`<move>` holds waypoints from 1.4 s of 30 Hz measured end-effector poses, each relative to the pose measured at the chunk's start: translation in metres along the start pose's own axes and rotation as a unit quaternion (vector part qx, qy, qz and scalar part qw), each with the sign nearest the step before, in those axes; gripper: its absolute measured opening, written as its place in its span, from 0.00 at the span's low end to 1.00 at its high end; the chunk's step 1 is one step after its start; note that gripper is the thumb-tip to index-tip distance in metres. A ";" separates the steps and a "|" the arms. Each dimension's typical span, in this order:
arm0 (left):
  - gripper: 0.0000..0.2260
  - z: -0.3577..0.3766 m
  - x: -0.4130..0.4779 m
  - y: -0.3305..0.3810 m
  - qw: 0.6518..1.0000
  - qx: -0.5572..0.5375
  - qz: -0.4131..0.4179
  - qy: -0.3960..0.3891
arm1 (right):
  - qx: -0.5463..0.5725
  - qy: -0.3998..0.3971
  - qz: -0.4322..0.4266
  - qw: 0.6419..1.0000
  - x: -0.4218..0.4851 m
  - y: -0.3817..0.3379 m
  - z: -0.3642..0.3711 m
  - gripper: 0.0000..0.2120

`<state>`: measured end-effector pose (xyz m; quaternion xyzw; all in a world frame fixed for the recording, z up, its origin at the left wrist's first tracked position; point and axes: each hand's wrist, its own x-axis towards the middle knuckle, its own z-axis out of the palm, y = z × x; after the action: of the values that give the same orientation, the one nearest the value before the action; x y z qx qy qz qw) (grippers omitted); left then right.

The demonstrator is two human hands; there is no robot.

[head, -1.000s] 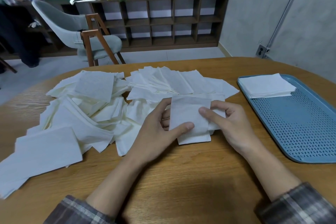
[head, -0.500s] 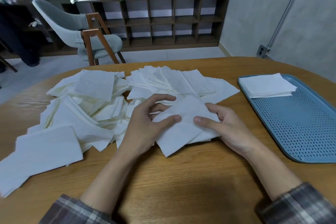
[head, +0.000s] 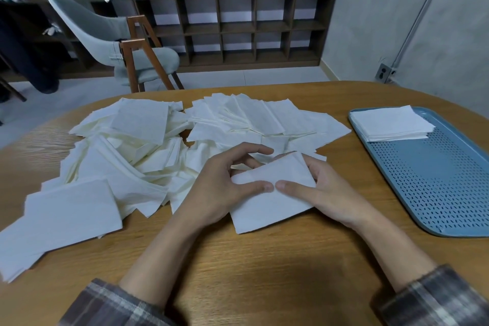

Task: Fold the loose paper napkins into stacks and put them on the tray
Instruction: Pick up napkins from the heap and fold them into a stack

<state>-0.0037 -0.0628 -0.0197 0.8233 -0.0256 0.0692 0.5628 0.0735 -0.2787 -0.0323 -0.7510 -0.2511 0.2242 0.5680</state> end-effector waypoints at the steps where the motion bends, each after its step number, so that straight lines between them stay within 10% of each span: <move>1: 0.22 0.000 0.001 -0.001 1.000 0.003 0.002 0.003 | 0.002 -0.001 -0.007 1.000 0.000 0.000 0.000 0.18; 15: 0.12 0.002 0.002 -0.005 0.998 0.032 -0.020 0.050 | 0.145 0.041 -0.112 0.982 0.000 -0.001 -0.006 0.32; 23: 0.12 -0.002 0.004 -0.015 0.994 -0.014 -0.032 0.103 | -0.016 0.102 -0.136 0.985 0.004 0.004 -0.006 0.08; 29: 0.12 0.013 0.002 -0.014 0.974 0.075 0.082 0.199 | -0.052 0.144 -0.089 0.984 0.007 0.009 -0.008 0.11; 36: 0.10 0.019 0.001 -0.032 0.955 0.254 0.143 -0.053 | -0.090 0.196 -0.092 0.972 0.011 0.015 -0.009 0.12; 42: 0.05 0.019 0.002 -0.035 0.939 0.295 0.175 -0.015 | -0.092 0.177 -0.096 0.975 0.009 0.015 -0.010 0.15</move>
<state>0.0043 -0.0679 -0.0590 0.9359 -0.1562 0.1581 0.2734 0.0886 -0.2836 -0.0445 -0.8004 -0.2370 0.0077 0.5506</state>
